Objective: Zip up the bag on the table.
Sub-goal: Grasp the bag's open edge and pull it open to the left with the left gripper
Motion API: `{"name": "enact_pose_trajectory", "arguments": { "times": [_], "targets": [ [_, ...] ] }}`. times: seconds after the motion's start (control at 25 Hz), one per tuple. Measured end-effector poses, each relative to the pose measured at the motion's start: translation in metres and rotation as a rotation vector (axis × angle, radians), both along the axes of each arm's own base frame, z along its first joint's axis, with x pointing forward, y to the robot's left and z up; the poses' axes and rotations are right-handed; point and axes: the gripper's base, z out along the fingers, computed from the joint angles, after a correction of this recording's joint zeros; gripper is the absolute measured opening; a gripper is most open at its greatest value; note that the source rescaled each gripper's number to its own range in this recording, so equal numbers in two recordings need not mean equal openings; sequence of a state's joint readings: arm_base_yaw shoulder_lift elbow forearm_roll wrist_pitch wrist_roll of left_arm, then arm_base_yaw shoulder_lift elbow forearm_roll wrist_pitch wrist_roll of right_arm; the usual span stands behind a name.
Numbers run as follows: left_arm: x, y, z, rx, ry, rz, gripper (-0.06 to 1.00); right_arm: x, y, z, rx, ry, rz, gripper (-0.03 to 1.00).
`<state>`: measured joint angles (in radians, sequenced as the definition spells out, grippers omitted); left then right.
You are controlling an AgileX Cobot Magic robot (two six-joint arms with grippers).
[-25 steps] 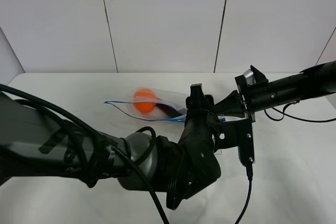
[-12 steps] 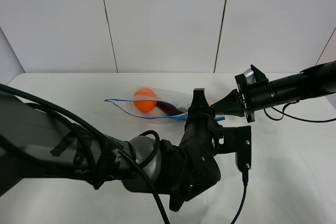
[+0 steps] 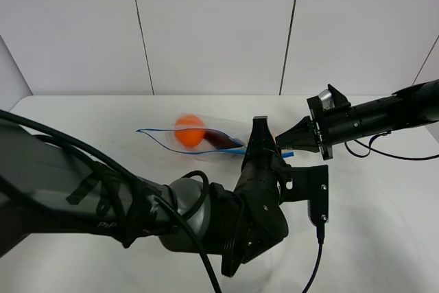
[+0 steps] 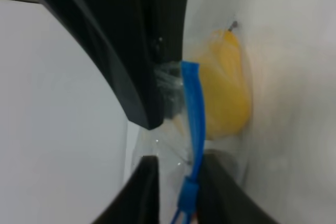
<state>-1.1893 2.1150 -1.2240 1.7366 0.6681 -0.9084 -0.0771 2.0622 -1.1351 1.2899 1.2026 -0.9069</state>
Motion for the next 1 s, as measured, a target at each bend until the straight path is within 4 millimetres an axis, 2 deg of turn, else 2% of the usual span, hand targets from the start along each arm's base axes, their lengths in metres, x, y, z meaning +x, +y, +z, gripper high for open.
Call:
{"name": "enact_pose_trajectory", "arguments": {
  "times": [0.2, 0.4, 0.72, 1.0],
  "targets": [
    [0.0, 0.0, -0.001, 0.019, 0.002, -0.013, 0.01, 0.0, 0.0, 0.0, 0.001, 0.0, -0.001, 0.0],
    [0.0, 0.0, -0.001, 0.034, 0.0, -0.021, 0.0, 0.0, 0.0, 0.0, 0.001, 0.0, -0.001, 0.0],
    [-0.002, 0.004, -0.005, 0.166, 0.041, -0.029, 0.0, -0.001, 0.001, -0.001, -0.008, 0.002, 0.014, 0.0],
    [-0.002, 0.008, 0.006, 0.149, 0.037, -0.002, 0.0, -0.002, 0.001, 0.0, 0.0, 0.005, 0.023, 0.0]
  ]
}}
